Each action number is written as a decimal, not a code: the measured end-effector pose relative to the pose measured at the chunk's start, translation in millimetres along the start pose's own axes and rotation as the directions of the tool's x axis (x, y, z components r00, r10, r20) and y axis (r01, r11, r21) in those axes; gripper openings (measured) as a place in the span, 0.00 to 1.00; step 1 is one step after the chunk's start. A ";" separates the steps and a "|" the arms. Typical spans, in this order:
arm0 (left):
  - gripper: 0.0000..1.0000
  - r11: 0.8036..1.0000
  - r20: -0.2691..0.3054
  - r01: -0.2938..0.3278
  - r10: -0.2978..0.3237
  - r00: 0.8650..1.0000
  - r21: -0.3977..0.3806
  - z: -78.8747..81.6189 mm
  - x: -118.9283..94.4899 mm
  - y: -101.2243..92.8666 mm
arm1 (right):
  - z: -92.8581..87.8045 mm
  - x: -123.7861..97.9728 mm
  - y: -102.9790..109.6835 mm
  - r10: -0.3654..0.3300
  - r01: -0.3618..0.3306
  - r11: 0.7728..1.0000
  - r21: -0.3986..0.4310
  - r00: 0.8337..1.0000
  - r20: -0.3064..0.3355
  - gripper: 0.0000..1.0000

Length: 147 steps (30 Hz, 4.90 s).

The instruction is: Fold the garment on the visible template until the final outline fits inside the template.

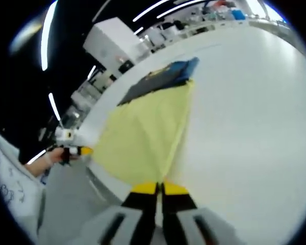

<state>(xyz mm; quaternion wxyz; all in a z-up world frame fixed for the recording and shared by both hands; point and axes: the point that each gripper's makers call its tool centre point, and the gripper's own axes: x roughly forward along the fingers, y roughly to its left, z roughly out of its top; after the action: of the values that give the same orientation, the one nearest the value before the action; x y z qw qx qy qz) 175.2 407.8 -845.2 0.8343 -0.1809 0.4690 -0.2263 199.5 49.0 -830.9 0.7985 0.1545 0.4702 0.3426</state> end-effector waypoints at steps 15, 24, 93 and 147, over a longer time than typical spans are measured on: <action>0.00 0.997 0.015 0.078 -0.078 0.997 -0.017 5.3 -22.0 -31.2 | 0.9 -21.1 9.1 0.025 -0.025 0.999 0.043 1.000 -0.008 0.00; 0.00 0.984 0.177 0.163 -0.147 0.973 -0.078 56.4 -47.8 -46.5 | 33.9 -45.7 24.0 0.068 -0.076 0.992 0.098 0.994 0.084 0.00; 0.00 0.996 0.381 -0.042 0.069 0.922 -0.080 297.9 100.1 70.5 | 292.1 93.9 -84.4 -0.061 0.010 0.989 0.149 0.937 0.343 0.00; 0.94 0.952 0.249 0.039 -0.119 0.961 0.304 274.7 98.9 35.6 | 269.8 102.6 -75.3 0.018 0.034 0.958 -0.285 0.983 0.180 0.90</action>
<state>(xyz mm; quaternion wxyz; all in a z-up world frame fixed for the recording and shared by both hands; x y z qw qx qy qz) 465.3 407.9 -797.0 0.8972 -0.1010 0.3066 -0.3013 494.1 86.4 -802.3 0.8533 0.0658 0.3417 0.3883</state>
